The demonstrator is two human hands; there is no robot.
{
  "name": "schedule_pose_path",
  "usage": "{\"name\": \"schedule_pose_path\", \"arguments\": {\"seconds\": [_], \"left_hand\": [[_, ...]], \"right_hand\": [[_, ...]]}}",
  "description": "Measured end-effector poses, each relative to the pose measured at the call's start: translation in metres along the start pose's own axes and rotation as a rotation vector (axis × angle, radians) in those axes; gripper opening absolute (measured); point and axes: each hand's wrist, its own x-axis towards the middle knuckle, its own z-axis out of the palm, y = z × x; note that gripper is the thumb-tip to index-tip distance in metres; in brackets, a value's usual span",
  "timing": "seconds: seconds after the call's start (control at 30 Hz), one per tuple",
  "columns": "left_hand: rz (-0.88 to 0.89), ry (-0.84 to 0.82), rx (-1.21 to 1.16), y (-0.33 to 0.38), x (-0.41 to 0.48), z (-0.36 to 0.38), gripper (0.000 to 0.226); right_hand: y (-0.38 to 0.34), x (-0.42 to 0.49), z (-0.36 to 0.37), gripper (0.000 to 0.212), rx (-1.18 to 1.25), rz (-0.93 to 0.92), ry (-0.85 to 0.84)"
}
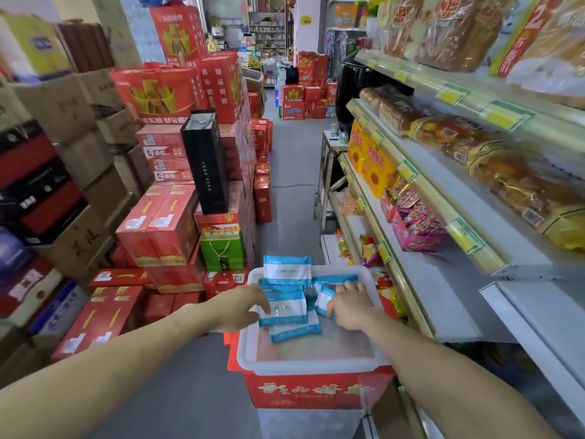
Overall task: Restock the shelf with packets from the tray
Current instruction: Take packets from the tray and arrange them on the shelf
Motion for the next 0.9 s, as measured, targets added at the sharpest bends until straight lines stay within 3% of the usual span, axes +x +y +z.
{"name": "schedule_pose_path", "arguments": {"seconds": [0.3, 0.47, 0.73, 0.9], "left_hand": [[0.009, -0.030, -0.004, 0.003, 0.003, 0.003, 0.034], [0.015, -0.036, 0.027, 0.003, 0.030, 0.004, 0.037], [-0.022, -0.085, 0.098, 0.003, 0.082, 0.034, 0.048], [0.012, -0.089, 0.162, 0.008, 0.091, 0.047, 0.041]], "right_hand": [[0.009, -0.031, -0.011, 0.047, 0.259, 0.033, -0.071], [0.028, -0.058, -0.045, 0.042, 0.273, -0.046, -0.067], [0.043, -0.109, -0.088, 0.039, 0.418, -0.007, -0.011], [0.049, -0.135, -0.104, 0.038, 0.381, -0.006, -0.009]]}}
